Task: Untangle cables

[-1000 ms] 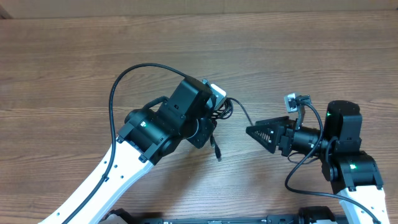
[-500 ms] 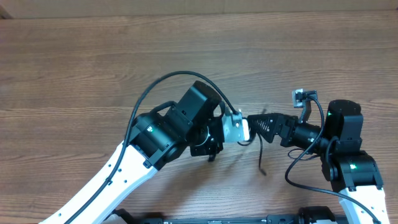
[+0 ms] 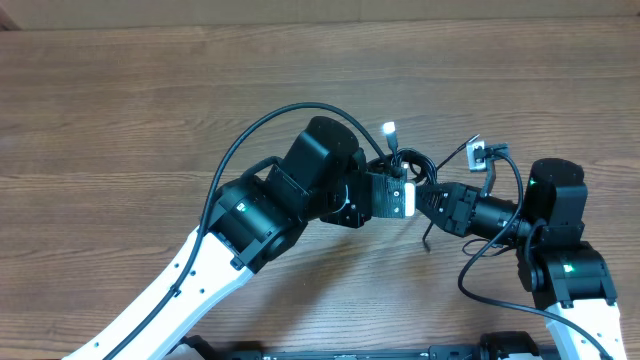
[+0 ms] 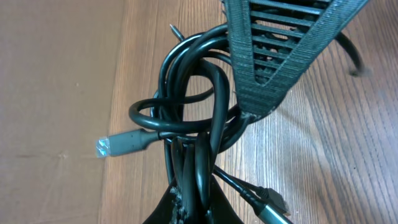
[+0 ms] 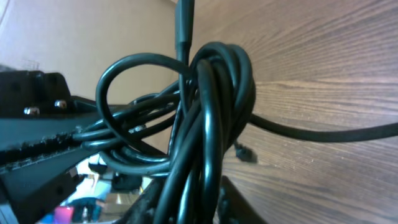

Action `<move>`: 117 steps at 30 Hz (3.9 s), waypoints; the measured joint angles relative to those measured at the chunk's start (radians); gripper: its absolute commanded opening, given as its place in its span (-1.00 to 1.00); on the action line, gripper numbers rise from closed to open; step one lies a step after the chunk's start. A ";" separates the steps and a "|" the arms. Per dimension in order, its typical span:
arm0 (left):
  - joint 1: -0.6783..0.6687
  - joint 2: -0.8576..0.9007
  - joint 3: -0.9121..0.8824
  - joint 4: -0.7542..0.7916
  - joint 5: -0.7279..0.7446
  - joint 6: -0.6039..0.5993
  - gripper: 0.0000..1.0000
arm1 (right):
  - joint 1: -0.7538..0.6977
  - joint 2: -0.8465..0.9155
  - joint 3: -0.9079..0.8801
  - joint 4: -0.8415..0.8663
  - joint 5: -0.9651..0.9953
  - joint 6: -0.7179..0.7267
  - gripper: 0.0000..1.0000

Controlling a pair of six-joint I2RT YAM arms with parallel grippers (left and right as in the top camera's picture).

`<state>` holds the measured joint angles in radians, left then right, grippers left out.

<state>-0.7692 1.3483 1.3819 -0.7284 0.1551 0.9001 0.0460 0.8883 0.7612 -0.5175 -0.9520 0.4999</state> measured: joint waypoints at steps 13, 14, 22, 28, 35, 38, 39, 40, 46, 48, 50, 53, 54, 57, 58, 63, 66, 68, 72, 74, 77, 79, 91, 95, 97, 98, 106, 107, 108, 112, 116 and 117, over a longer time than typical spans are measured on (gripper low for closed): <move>0.000 0.000 0.000 -0.010 0.010 -0.287 1.00 | 0.000 0.001 0.000 -0.059 0.021 -0.186 -0.92; 0.000 -0.003 0.000 -0.020 0.010 -0.332 1.00 | 0.000 0.001 0.000 -0.069 0.021 -0.214 -0.92; -0.002 -0.238 0.000 -0.135 0.010 -0.527 1.00 | 0.000 0.001 0.000 -0.238 -0.019 -0.617 -0.92; -0.002 -0.282 0.003 -0.246 0.010 -0.599 0.99 | 0.000 0.001 0.000 -0.250 -0.304 -0.947 -0.92; -0.002 -0.282 0.003 -0.261 0.014 -0.781 1.00 | 0.000 0.001 0.000 -0.180 -0.526 -1.145 -0.92; 0.006 -0.290 0.003 -0.282 0.027 -0.830 0.99 | 0.000 0.001 0.000 -0.124 -0.553 -1.172 -0.92; 0.018 -0.292 0.003 -0.290 0.037 -0.843 0.99 | 0.000 0.001 0.000 -0.108 -0.557 -1.177 -0.92; 0.029 -0.292 0.003 -0.294 0.048 -0.847 0.99 | 0.000 0.001 0.000 -0.100 -0.560 -1.180 -0.92; 0.065 -0.286 0.003 -0.285 0.182 -0.866 1.00 | 0.000 0.001 0.000 -0.017 -0.568 -1.189 -0.92; 0.065 -0.259 0.003 -0.282 0.281 -0.843 0.96 | 0.000 0.001 0.000 0.023 -0.571 -1.193 -0.92; 0.065 -0.239 0.003 -0.282 0.316 -0.829 0.85 | 0.000 0.001 0.000 0.033 -0.571 -1.192 -0.92; 0.065 -0.201 0.003 -0.282 0.356 -0.816 0.43 | 0.000 0.001 0.000 0.059 -0.571 -1.193 -0.92; 0.065 -0.191 0.003 -0.282 0.365 -0.814 0.24 | 0.000 0.001 0.000 0.082 -0.570 -1.195 -0.92; 0.065 -0.174 0.003 -0.274 0.396 -0.810 -0.47 | 0.000 0.001 0.000 0.102 -0.571 -1.196 -0.92; 0.065 -0.173 0.003 -0.270 0.400 -0.806 -0.87 | 0.000 0.001 0.000 0.104 -0.573 -1.196 -0.92; 0.071 -0.172 0.003 -0.270 0.400 -0.769 -0.92 | -0.002 0.001 0.000 0.105 -0.578 -1.184 -0.79; 0.071 -0.172 0.003 -0.270 0.340 -0.753 -0.92 | -0.001 0.001 0.000 0.104 -0.546 -1.096 -0.35; 0.071 -0.172 0.003 -0.271 0.272 -0.743 -0.91 | -0.001 0.001 0.000 0.105 -0.497 -1.017 0.06; 0.071 -0.169 0.003 -0.266 0.085 -0.732 -0.92 | -0.001 0.001 0.000 0.098 -0.310 -0.788 1.00; 0.071 -0.168 0.003 -0.251 0.040 -0.732 -0.91 | -0.001 0.000 0.000 0.085 -0.207 -0.706 1.00; 0.071 -0.168 0.003 -0.246 -0.005 -0.732 -0.92 | 0.000 0.000 0.000 0.072 -0.067 -0.595 1.00; 0.071 -0.168 0.003 -0.246 -0.016 -0.732 -0.92 | 0.000 0.000 0.000 0.072 -0.037 -0.553 1.00; 0.071 -0.168 0.003 -0.274 0.115 -0.732 -0.92 | 0.000 0.002 0.327 -0.544 0.355 -0.380 1.00; 0.071 -0.168 0.003 -0.203 0.282 -0.708 -0.92 | 0.000 -0.003 0.511 -0.762 0.452 -0.392 1.00; 0.071 -0.167 0.003 -0.145 0.405 -0.681 -0.91 | 0.000 -0.001 0.557 -0.825 0.467 -0.393 1.00; 0.071 -0.167 0.003 -0.124 0.431 -0.679 -0.91 | 0.000 -0.001 0.573 -0.842 0.470 -0.393 1.00; 0.112 -0.160 0.003 -0.048 0.525 -0.760 -0.91 | 0.000 -0.003 0.641 -0.867 0.486 -0.396 1.00; 0.130 -0.157 0.003 -0.040 0.535 -0.771 -0.91 | 0.000 -0.002 0.644 -0.869 0.485 -0.398 1.00; 0.142 -0.154 0.003 -0.034 0.545 -0.778 -0.92 | 0.000 -0.002 0.645 -0.880 0.486 -0.407 1.00; 0.156 -0.145 0.003 -0.006 0.570 -0.805 -0.92 | 0.000 -0.002 0.646 -0.909 0.485 -0.453 1.00; 0.156 -0.140 0.003 0.013 0.566 -0.856 -0.92 | 0.000 -0.002 0.646 -0.908 0.485 -0.464 1.00; 0.156 -0.140 0.003 0.013 0.559 -0.881 -0.92 | 0.000 -0.002 0.646 -0.908 0.485 -0.467 1.00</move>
<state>-0.6132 1.2087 1.3846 -0.7158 0.7139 0.0189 0.0456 0.8864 1.4075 -1.4254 -0.4671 0.0334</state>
